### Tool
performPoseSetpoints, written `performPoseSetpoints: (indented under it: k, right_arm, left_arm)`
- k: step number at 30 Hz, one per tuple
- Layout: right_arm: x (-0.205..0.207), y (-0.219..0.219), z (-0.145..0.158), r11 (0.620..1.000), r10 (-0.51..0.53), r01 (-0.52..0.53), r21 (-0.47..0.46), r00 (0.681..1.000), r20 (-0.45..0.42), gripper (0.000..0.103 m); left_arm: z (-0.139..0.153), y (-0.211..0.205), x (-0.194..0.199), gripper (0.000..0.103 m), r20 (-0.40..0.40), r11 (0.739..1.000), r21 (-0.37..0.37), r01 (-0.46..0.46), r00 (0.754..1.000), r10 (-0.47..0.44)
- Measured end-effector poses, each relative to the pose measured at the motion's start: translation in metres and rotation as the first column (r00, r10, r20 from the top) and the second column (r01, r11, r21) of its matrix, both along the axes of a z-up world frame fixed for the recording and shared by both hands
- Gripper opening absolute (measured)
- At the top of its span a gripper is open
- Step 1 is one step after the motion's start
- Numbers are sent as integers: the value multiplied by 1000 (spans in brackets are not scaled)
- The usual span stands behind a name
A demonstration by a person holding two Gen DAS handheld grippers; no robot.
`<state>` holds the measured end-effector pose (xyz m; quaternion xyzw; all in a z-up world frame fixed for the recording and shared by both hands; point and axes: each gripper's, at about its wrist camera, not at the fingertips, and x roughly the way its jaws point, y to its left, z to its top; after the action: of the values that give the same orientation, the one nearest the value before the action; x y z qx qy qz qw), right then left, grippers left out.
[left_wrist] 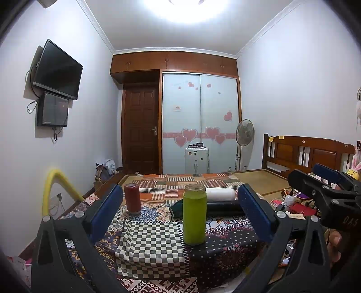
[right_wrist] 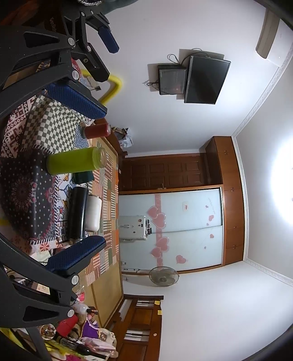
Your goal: Flip cup upright
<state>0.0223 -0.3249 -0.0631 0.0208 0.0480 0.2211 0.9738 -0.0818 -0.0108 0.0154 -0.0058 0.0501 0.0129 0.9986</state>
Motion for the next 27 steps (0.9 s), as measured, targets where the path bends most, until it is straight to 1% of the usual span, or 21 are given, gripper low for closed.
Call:
performPoseSetpoints:
  k: [18, 27]
  right_arm:
    - [-4, 3, 4, 1000, -10, 10, -4, 1000, 9, 103]
    - [-4, 2, 5, 1000, -10, 10, -5, 1000, 9, 103]
  left_arm:
    - [-1, 1, 0, 103, 5, 1000, -8, 6, 1000, -6]
    - [-1, 2, 2, 103, -7, 1000, -12, 22, 1000, -22]
